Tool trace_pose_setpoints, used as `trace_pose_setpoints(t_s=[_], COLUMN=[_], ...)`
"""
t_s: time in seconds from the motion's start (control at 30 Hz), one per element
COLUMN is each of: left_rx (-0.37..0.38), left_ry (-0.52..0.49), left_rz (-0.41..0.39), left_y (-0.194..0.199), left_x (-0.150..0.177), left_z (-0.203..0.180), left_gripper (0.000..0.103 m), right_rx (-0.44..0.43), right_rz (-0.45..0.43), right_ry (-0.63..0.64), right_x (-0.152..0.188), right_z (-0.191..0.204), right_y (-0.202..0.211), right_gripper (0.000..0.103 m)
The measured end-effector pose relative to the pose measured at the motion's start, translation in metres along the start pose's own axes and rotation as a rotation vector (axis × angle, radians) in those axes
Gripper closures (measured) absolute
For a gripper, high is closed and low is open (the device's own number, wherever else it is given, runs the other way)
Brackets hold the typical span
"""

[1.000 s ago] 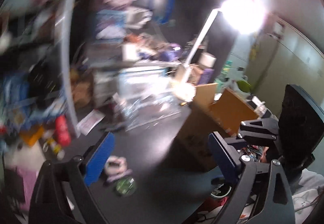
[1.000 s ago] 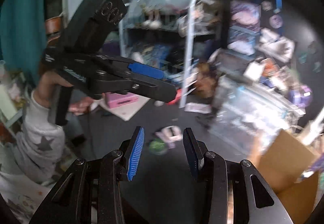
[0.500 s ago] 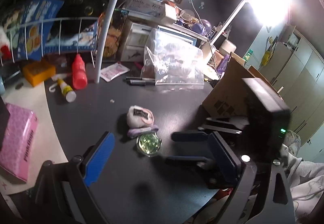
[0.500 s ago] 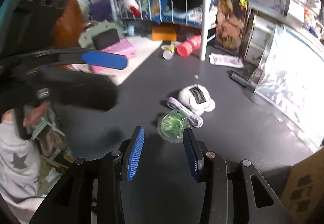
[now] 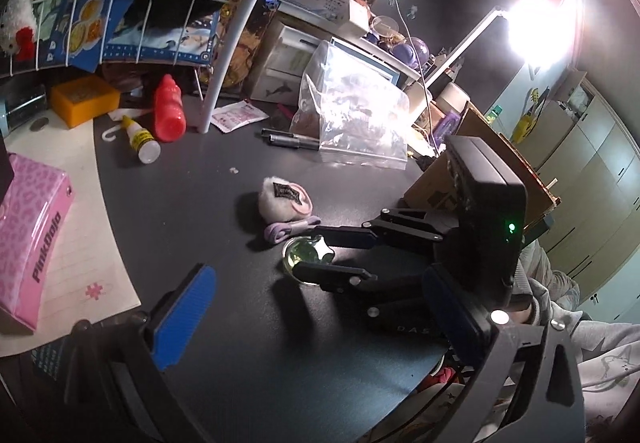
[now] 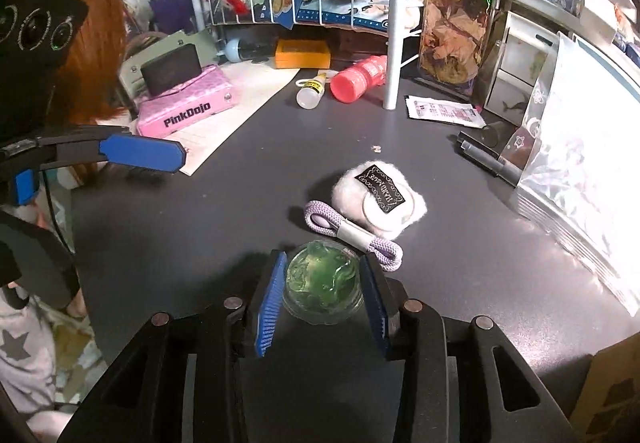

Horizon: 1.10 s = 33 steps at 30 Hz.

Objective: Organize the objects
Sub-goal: 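Grasp the green translucent jelly cup with the right gripper, then carry the green jelly cup into the box and open the right gripper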

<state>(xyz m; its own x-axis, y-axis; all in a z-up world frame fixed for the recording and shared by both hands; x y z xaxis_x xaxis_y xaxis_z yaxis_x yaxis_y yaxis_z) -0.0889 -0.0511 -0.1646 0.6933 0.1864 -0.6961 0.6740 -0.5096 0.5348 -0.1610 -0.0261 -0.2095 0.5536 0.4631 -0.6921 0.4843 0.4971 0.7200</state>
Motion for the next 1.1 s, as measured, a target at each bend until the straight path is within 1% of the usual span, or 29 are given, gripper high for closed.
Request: trace_pose_setpoints(t_s=[0.07, 0.1, 0.2, 0.3, 0.4, 0.53, 0.57, 0.6, 0.67, 0.73, 0.77, 0.83, 0.87, 0.93, 0.97, 1.03, 1.07, 1.1], left_rx=[0.006, 0.008, 0.02, 0.044, 0.068, 0.122, 0.136, 0.161, 0.207, 0.249, 0.26, 0.287, 0.303, 0.321, 0.33, 0.341, 0.348, 0.344], left_ry=[0.008, 0.012, 0.022, 0.037, 0.045, 0.071, 0.073, 0.078, 0.09, 0.096, 0.094, 0.084, 0.08, 0.066, 0.057, 0.036, 0.023, 0.006], left_rz=[0.005, 0.008, 0.025, 0.043, 0.06, 0.079, 0.084, 0.084, 0.084, 0.092, 0.098, 0.11, 0.115, 0.117, 0.119, 0.123, 0.126, 0.126], left_y=[-0.001, -0.002, -0.009, -0.016, -0.023, -0.03, -0.03, -0.03, -0.029, -0.028, -0.028, -0.028, -0.027, -0.025, -0.023, -0.021, -0.019, -0.019], left_x=[0.001, 0.001, 0.003, 0.003, 0.004, 0.0, -0.002, -0.005, -0.012, -0.02, -0.022, -0.027, -0.03, -0.037, -0.04, -0.046, -0.049, -0.052], left_z=[0.0, 0.0, -0.002, -0.005, -0.011, -0.02, -0.022, -0.026, -0.032, -0.04, -0.043, -0.051, -0.056, -0.065, -0.07, -0.08, -0.086, -0.091], left_gripper=[0.0, 0.0, 0.0, 0.0, 0.0, 0.001, 0.001, 0.002, 0.009, 0.021, 0.024, 0.033, 0.036, 0.051, 0.055, 0.066, 0.068, 0.068], right_rx=[0.007, 0.002, -0.017, -0.017, -0.035, -0.039, -0.038, -0.035, -0.029, -0.023, -0.018, 0.0, 0.007, 0.026, 0.036, 0.052, 0.065, 0.073], right_rz=[-0.003, -0.006, -0.017, -0.027, -0.045, -0.087, -0.111, -0.124, -0.146, -0.168, -0.179, -0.204, -0.209, -0.224, -0.23, -0.239, -0.246, -0.251], right_ry=[0.018, 0.02, 0.014, 0.022, 0.022, 0.037, 0.052, 0.064, 0.094, 0.119, 0.13, 0.154, 0.167, 0.185, 0.192, 0.2, 0.201, 0.201], right_x=[0.001, 0.002, 0.003, 0.004, 0.004, -0.004, -0.009, -0.013, -0.019, -0.025, -0.028, -0.035, -0.037, -0.04, -0.042, -0.044, -0.046, -0.047], right_z=[0.002, 0.002, 0.004, 0.005, 0.007, 0.011, 0.013, 0.015, 0.019, 0.022, 0.023, 0.024, 0.025, 0.024, 0.023, 0.022, 0.02, 0.018], right_y=[0.001, 0.003, 0.01, 0.016, 0.026, 0.046, 0.056, 0.061, 0.072, 0.084, 0.09, 0.101, 0.106, 0.114, 0.117, 0.124, 0.128, 0.132], right_gripper=[0.07, 0.072, 0.072, 0.072, 0.072, 0.072, 0.072, 0.072, 0.072, 0.072, 0.072, 0.072, 0.072, 0.072, 0.072, 0.072, 0.072, 0.072])
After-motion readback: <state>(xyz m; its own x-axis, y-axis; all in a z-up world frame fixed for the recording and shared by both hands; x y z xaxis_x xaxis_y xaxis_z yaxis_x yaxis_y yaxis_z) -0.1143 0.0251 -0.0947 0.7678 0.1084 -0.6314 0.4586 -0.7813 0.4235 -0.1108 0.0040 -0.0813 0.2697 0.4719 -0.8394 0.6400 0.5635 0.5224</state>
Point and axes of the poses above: each gripper's, at about its wrist camera, not at the fingertips, and y roughly against the way its jaws point, z to its left, x to its underside, the point moved 10 cm from there along -y, roughly the way its jaws point, and after that the axes turned 6 degrees about -z, right-handed, at the moved point
